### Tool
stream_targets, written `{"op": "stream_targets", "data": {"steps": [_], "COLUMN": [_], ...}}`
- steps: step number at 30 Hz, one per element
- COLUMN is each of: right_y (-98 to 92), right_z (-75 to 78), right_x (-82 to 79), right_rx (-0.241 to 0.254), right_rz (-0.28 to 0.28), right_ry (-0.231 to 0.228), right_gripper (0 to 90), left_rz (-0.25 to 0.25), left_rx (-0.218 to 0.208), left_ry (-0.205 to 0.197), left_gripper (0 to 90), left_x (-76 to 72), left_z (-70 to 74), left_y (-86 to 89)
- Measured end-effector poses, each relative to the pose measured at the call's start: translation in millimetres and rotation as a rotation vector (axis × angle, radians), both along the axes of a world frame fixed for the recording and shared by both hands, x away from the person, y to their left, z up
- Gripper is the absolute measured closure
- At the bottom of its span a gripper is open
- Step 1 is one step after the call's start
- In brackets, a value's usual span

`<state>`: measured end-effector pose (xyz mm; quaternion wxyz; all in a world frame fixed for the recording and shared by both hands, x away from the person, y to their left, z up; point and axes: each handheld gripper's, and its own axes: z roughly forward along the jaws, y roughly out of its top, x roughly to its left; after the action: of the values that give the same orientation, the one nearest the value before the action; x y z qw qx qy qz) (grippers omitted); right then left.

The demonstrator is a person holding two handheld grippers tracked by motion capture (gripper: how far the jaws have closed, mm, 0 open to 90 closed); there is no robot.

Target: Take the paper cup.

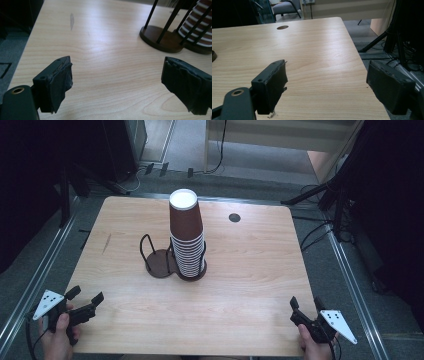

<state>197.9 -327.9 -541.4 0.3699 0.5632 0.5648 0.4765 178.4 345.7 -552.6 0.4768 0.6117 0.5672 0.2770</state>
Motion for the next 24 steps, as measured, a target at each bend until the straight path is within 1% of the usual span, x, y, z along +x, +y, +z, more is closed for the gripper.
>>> {"op": "stream_targets", "data": {"steps": [2, 4, 6, 8, 10, 14, 16, 18, 20, 22, 24], "right_y": [2.1, 4.4, 7.0, 9.9, 14.4, 27.0, 32.1, 36.9, 42.4, 48.0, 53.8], "right_z": [-0.3, -0.6, 0.0, 2.1, 5.9, 19.1, 27.3, 34.0, 38.5, 41.5, 43.6], "right_x": [0.4, 2.2, 4.5, 6.6, 8.9, 9.8, 9.7, 9.6, 10.3, 11.9, 14.2], "right_rx": [-0.009, -0.035, -0.041, -0.029, -0.029, -0.035, -0.021, -0.006, -0.029, -0.034, -0.055], "right_rz": [-0.011, -0.016, -0.016, -0.018, -0.018, 0.012, 0.038, 0.077, 0.094, 0.103, 0.093], "right_ry": [-0.004, -0.009, -0.008, -0.002, -0.002, -0.032, -0.051, -0.059, -0.057, -0.055, -0.055], "right_gripper": [16.2, 15.6, 15.5, 14.2, 14.0, 13.7, 13.7, 13.7, 13.7, 14.1, 14.1], "left_rz": [-0.004, -0.012, -0.008, -0.009, -0.006, -0.007, -0.011, -0.012, -0.014, -0.013, -0.011], "left_rx": [0.004, -0.006, -0.023, -0.027, -0.02, -0.019, -0.018, -0.021, -0.02, -0.016, -0.018], "left_ry": [-0.004, -0.011, -0.012, -0.011, -0.012, -0.003, 0.003, 0.01, 0.008, 0.006, 0.008], "left_gripper": [10.3, 10.3, 10.3, 10.3, 10.3, 10.3, 10.3, 10.3, 10.3, 10.3, 10.3], "left_x": [-0.4, -0.9, -0.6, -0.5, -0.8, -0.6, -0.1, 0.6, 0.5, 0.2, 0.4], "left_z": [0.1, 0.0, -0.3, -0.4, -0.2, -0.3, -0.3, -0.3, -0.3, -0.3, -0.3], "left_y": [-0.7, 0.8, 2.2, 2.6, 1.8, 1.2, 1.6, 1.8, 1.6, 1.1, 1.1]}}
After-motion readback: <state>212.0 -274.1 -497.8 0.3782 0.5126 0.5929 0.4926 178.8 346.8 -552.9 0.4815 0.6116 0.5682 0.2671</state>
